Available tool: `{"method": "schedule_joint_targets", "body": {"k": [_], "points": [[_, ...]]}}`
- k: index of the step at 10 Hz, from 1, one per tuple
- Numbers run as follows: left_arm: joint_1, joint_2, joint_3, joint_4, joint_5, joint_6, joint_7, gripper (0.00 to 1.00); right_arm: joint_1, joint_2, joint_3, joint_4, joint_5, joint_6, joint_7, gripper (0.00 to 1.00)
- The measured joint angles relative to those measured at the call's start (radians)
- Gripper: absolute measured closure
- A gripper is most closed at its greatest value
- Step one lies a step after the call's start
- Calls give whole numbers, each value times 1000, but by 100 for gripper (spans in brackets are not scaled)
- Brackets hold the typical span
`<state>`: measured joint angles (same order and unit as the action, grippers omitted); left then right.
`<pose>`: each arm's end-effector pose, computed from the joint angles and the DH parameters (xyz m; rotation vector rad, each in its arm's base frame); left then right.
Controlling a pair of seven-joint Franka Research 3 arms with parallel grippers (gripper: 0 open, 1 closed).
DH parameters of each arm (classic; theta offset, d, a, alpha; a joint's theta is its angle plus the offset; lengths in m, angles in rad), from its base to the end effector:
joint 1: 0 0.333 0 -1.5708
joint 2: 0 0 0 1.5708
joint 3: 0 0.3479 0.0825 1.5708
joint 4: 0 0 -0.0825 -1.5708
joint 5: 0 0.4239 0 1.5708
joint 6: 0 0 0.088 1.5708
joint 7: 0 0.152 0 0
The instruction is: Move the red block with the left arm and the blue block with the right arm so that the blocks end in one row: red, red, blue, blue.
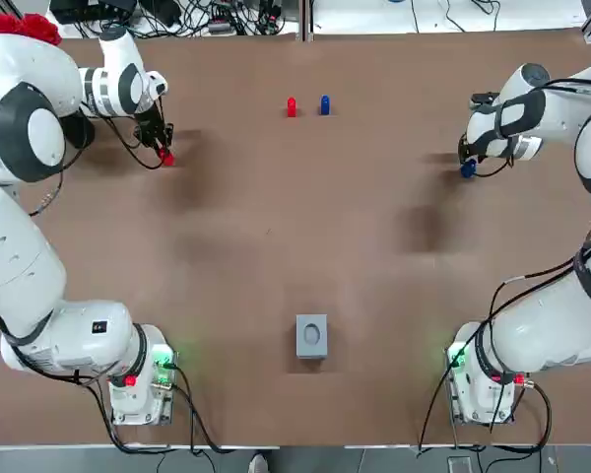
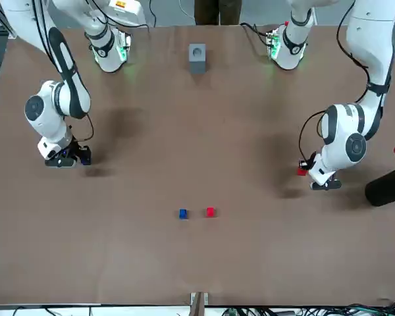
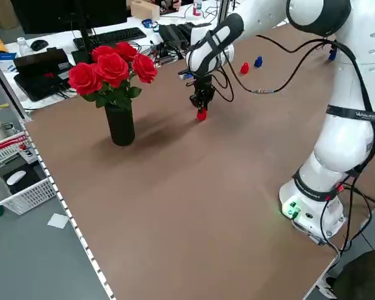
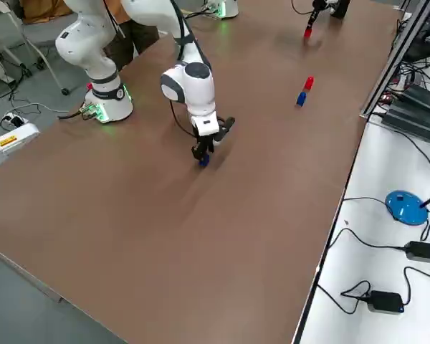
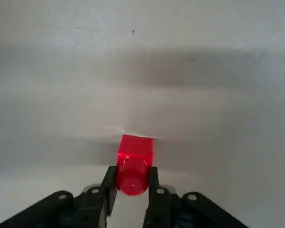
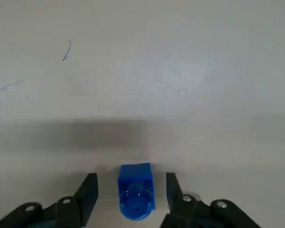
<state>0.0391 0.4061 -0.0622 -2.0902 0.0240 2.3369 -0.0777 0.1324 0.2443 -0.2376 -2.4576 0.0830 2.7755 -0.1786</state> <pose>0.5968 -0.0137 0.1674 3.1301 0.0621 -0.2489 0.5156 -0.0631 0.1608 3.1040 0.0096 0.1214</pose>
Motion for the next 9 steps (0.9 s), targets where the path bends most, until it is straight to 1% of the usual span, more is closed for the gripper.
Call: {"method": "schedule_joint_targets", "body": {"k": [2, 3, 4, 6, 7, 9], "points": [[0, 2, 0, 10, 0, 9, 0, 70, 3, 0, 0, -6, 4, 0, 0, 37], [-2, 6, -1, 26, 1, 12, 0, 70, 3, 0, 0, -8, 5, 0, 0, 41], [-4, 15, -6, 47, 2, 12, 0, 70, 3, 0, -1, -10, 7, 0, 0, 41], [-9, 55, -38, 99, 3, 13, -13, 70, 3, 0, -2, -10, 9, -2, 0, 45], [-13, 83, -57, 129, 3, 14, -44, 70, 3, 0, -2, -10, 9, -8, 0, 51], [-15, 123, -91, 189, 12, 13, -69, 70, 2, 0, -4, -10, 10, -19, 0, 56]]}}
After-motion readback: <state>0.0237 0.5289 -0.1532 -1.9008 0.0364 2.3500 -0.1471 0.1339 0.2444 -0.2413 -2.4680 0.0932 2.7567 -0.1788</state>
